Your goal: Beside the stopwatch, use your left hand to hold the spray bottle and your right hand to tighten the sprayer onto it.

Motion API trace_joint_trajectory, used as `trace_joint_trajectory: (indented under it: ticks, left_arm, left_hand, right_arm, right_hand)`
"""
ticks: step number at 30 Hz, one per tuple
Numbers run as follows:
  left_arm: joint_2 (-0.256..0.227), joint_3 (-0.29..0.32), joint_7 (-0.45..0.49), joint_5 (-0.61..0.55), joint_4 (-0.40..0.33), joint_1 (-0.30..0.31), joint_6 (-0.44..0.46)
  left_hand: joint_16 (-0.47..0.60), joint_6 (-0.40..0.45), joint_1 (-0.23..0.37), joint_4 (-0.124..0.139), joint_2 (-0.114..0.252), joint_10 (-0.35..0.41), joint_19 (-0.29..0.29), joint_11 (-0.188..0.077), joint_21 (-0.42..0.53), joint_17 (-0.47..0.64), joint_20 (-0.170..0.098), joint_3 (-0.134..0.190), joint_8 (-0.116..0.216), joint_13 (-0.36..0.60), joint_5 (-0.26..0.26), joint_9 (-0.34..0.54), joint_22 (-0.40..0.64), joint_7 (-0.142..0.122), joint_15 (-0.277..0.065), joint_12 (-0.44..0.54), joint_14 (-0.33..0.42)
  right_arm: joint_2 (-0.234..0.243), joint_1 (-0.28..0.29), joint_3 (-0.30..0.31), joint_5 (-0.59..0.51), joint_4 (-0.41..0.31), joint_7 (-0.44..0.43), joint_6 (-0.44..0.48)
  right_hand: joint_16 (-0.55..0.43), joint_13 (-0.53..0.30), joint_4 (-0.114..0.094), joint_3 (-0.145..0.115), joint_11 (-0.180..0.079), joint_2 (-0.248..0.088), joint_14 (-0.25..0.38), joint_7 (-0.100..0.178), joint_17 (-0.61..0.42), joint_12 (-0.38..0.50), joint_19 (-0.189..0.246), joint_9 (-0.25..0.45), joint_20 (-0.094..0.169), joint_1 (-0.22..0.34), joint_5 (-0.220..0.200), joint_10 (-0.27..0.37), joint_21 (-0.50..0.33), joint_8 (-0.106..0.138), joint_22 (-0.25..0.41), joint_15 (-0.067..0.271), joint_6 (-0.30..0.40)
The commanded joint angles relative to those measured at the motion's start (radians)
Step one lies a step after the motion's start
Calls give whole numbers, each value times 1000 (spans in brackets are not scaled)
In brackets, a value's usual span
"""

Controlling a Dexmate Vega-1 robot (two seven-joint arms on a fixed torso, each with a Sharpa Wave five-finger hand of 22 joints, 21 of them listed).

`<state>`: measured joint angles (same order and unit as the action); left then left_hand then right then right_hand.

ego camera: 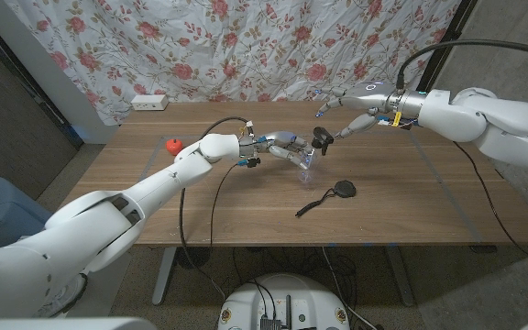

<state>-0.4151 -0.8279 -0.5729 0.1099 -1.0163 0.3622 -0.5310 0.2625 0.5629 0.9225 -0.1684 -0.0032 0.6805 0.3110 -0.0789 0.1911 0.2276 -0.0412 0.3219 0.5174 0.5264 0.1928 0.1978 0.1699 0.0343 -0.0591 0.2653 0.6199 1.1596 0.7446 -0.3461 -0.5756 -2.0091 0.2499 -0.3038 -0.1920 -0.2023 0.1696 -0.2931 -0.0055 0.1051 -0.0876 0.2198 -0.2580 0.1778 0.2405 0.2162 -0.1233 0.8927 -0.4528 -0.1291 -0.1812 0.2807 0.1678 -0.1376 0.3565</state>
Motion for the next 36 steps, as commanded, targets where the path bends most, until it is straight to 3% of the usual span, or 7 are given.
trace_joint_trajectory:
  ticks: [1, 24, 36]
  left_arm:
    - [8, -6, -1, -6, 10, -10, 7]
    - [26, -13, 12, -16, 42, -22, -8]
    - [11, -13, 27, -29, 4, -9, 0]
  left_hand:
    - [-2, 130, 55, 4, 77, 98, -8, -95, 0, -1, -70, 3, 362, 3, 5, 4, 1, -96, -132, -1, 1]
    - [-4, 128, 52, 4, 81, 100, -8, -97, 0, -3, -70, 2, 360, 4, 5, 4, 1, -97, -132, -3, 3]
    - [-4, 128, 52, 3, 82, 100, -8, -94, 1, -3, -70, 2, 359, 4, 5, 4, 1, -96, -132, -4, 3]
  right_arm:
    - [-21, -40, -18, -5, 38, 34, -74]
    - [-65, -115, -68, -14, 94, 120, -149]
    - [-82, -153, -90, -9, 86, 203, -131]
  right_hand:
    - [1, -3, 3, -8, -2, -7, -10, 3, -4, 7, -4, 4, -2, -2, -5, -7, 3, -1, 0, -5, 2]
    - [-5, -1, -3, -16, -20, -16, -20, 2, -6, 14, -11, 6, 3, 20, -13, -5, 0, 10, 0, -3, 36]
    - [-8, -1, -8, -15, -19, -17, -20, 2, -6, 17, -7, 7, 7, 19, -14, -3, -3, 17, 0, -3, 55]
